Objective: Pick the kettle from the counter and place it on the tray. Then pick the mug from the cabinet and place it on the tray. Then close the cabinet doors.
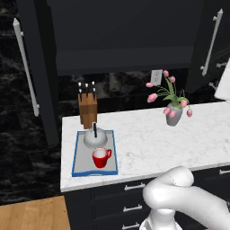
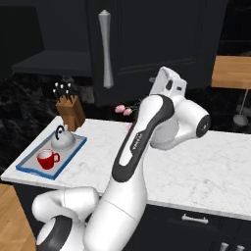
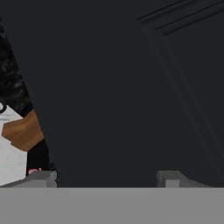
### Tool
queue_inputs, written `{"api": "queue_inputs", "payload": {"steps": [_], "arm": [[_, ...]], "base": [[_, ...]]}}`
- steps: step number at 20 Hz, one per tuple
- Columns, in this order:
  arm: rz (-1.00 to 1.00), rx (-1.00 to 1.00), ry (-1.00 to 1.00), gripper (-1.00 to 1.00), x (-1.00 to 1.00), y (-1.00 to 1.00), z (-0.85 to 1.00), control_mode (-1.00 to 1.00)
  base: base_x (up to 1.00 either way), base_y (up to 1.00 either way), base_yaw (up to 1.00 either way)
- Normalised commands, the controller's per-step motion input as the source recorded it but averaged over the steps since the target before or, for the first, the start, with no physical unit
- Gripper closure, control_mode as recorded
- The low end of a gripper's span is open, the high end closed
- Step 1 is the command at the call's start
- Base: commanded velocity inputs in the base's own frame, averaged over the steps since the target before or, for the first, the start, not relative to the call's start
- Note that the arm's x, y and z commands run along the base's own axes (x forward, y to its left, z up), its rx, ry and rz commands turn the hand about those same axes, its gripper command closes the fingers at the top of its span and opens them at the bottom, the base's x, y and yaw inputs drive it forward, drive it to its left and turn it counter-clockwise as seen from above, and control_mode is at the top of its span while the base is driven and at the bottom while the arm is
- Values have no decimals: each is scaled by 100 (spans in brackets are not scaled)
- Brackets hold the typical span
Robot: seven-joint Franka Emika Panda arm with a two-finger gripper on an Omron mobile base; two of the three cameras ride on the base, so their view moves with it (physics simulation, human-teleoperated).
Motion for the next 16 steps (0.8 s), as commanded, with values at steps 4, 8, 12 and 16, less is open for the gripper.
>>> {"api": "queue_inputs", "payload": {"steps": [4,8,12,16], "arm": [[-29,-14,8,-100,93,49,3,-100],[-29,-13,9,-100,93,41,0,-100],[-29,-11,9,-100,95,33,0,-100],[-25,-10,16,-100,98,28,0,-100]], "base": [[0,0,0],[0,0,0],[0,0,0],[0,0,0]]}}
